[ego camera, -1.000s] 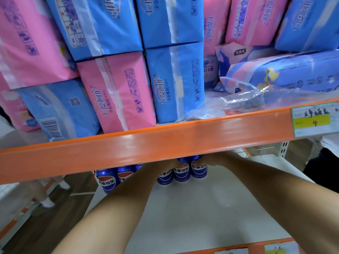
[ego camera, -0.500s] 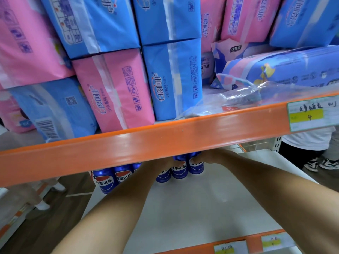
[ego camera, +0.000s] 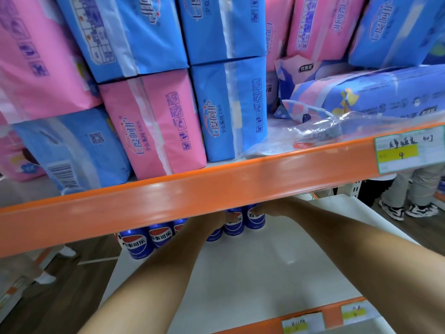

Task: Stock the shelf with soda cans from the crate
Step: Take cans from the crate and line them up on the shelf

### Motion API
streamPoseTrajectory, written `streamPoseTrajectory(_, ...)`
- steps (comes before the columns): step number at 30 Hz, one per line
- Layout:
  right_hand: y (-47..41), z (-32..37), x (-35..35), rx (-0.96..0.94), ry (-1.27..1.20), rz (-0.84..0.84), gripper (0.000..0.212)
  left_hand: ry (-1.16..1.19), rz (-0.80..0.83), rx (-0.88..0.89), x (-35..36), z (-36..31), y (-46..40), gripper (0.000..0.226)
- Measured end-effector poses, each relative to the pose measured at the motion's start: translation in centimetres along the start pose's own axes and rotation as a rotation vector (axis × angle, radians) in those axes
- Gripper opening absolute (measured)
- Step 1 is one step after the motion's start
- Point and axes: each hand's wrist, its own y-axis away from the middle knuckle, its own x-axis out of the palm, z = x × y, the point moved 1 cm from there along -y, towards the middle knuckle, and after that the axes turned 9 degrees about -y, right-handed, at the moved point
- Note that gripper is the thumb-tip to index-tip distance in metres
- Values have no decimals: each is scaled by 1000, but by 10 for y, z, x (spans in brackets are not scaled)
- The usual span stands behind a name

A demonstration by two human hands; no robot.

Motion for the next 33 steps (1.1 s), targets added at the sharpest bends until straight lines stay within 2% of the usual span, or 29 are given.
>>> streamPoseTrajectory(2,20,8,-7,-15,-54,-43,55,-9,59,28,4,-3,6,62)
streamPoseTrajectory(5,36,2,-10,-53,-125,-172,68,82,-168,-74,5,-3,11,74)
streamPoseTrajectory(8,52,-1,-13,-46,-66,-241,79,91,-231,-78,-1,-6,20,78)
streamPoseTrajectory(11,74,-4,-16,17,-52,-268,73,22,-266,-57,-11,-17,31,81)
streamPoseTrajectory(13,92,-4,-16,51,-24,-286,66,8,-273,-45,-20,-30,40,71)
streamPoseTrajectory(16,120,-4,-11,88,-9,-286,62,-33,-225,-14,-28,-47,50,50)
streamPoseTrajectory(20,166,-2,1,143,11,-289,54,20,-159,112,-28,-68,70,31)
streamPoseTrajectory(33,360,11,58,354,56,-371,34,142,2,411,-13,-160,169,34)
